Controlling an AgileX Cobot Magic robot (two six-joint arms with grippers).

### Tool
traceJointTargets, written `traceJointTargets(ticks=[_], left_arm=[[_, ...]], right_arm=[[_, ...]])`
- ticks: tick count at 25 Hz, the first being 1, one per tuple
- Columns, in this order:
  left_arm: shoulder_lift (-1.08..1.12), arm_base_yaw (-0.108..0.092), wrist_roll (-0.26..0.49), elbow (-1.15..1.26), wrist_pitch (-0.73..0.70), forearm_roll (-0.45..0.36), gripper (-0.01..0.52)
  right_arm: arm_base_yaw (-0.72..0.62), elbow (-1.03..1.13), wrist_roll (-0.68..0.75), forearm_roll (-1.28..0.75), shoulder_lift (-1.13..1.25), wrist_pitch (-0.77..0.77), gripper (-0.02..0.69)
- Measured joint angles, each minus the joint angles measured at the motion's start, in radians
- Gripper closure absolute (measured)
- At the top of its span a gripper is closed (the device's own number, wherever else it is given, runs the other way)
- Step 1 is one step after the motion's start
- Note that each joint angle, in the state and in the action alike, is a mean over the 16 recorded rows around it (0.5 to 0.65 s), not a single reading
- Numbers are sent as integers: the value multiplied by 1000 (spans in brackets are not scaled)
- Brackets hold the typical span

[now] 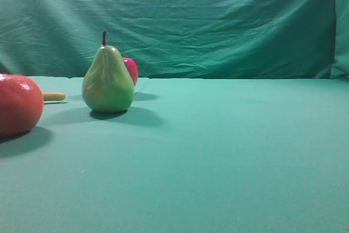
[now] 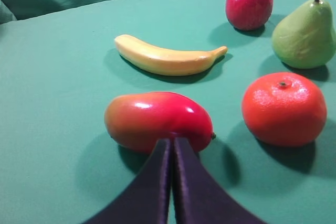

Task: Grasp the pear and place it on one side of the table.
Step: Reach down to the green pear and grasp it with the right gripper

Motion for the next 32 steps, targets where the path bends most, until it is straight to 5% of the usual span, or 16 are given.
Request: traceJointTargets(ticks=[8, 16, 32], left_arm=[[0, 0, 0, 0, 0, 0, 514], [0, 0, 0, 0, 0, 0, 514], [0, 0, 0, 0, 0, 0, 514]], right_arm=[[79, -209, -115, 9, 290, 77, 665], [300, -415, -285, 8, 673, 103, 618], [654, -977, -374, 44, 1446, 250, 56]])
